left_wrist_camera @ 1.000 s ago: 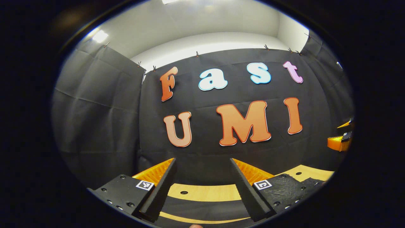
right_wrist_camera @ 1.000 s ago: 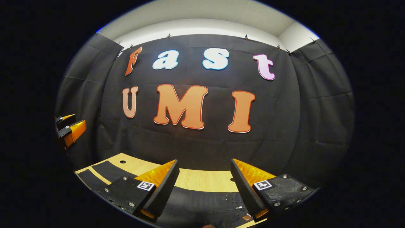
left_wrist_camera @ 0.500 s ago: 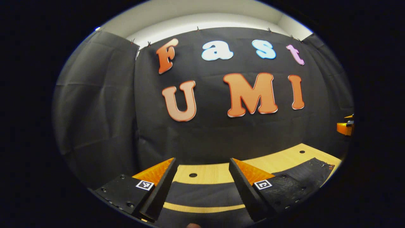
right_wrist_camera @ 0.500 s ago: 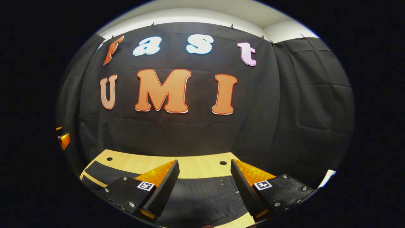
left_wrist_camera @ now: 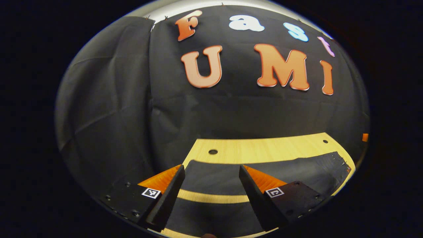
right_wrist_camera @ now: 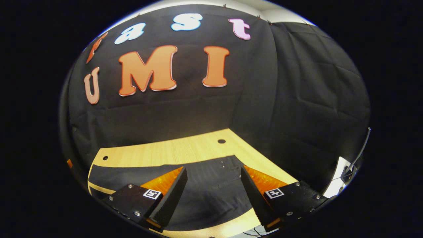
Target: Grasp the waist and the cuffs of the jeans and fold them to make the two legs overlap; first hold the waist and fold one-third of the jeans toward the cuffs, then hold the cuffs and fold the remaining one-third in the same direction to finish folding.
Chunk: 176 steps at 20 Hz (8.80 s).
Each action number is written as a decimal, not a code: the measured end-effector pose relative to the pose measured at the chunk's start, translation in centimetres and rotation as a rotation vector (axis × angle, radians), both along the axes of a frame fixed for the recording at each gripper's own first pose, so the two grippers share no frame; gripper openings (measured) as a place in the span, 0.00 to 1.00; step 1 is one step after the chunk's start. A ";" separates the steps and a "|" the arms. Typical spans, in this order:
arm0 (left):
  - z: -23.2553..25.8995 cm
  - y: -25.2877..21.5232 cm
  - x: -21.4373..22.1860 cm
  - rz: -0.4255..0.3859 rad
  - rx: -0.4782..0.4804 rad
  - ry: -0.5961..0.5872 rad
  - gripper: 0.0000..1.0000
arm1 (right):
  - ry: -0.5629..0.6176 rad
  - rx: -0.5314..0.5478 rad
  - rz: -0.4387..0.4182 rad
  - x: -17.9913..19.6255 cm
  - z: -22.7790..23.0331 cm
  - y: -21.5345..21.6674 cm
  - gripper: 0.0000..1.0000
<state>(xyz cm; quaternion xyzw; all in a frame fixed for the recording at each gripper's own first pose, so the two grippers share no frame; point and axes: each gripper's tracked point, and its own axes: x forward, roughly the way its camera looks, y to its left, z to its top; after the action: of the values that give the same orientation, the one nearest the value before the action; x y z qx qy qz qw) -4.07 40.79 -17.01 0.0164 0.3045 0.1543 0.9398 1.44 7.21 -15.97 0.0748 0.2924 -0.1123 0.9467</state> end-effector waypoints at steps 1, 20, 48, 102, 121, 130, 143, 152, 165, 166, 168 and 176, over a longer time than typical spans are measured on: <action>-1.6 0.4 -0.7 0.023 -0.019 0.050 0.99 | 0.040 0.018 -0.016 0.1 -1.4 -0.6 0.98; -21.8 6.6 -14.5 0.615 -0.385 0.703 1.00 | 0.562 0.183 -0.113 -0.4 -17.7 -8.1 0.98; -25.6 8.6 -18.7 0.959 -0.667 0.798 0.96 | 0.894 0.392 -0.367 -4.2 -28.4 -13.2 0.86; -16.0 12.2 10.8 0.505 -0.674 0.352 0.02 | 0.499 0.837 -0.314 16.1 -20.0 -7.6 0.00; -21.9 15.1 17.8 0.552 -0.580 0.436 0.05 | 0.545 0.870 -0.355 24.8 -23.2 -6.1 0.01; -20.1 14.1 17.6 0.484 -0.556 0.428 0.69 | 0.428 0.873 -0.279 26.8 -21.2 -6.4 0.47; -21.2 11.9 15.2 0.286 -0.443 0.537 0.99 | 0.637 0.596 -0.299 19.5 -26.4 -11.8 0.99; -21.3 9.7 12.1 0.236 -0.388 0.569 0.99 | 0.719 0.604 -0.314 18.3 -30.4 -10.4 0.98; -21.5 6.8 6.8 0.301 -0.452 0.582 0.99 | 0.685 0.676 -0.301 17.9 -31.2 -9.8 0.20; -21.5 6.7 6.8 0.301 -0.454 0.580 0.99 | 0.680 0.673 -0.306 18.0 -31.0 -9.9 0.21; -21.5 6.4 6.5 0.302 -0.462 0.573 0.99 | 0.668 0.661 -0.290 18.3 -30.9 -9.8 0.21; -20.3 5.7 5.9 0.312 -0.473 0.533 0.99 | 0.551 0.740 -0.219 19.5 -26.8 -9.2 0.20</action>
<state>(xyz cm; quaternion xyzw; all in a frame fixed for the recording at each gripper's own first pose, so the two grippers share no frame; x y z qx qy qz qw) 1.83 46.52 -37.34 -0.2077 0.5640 0.2114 0.7707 20.99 -1.97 -42.74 0.4051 0.5432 -0.1155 0.7263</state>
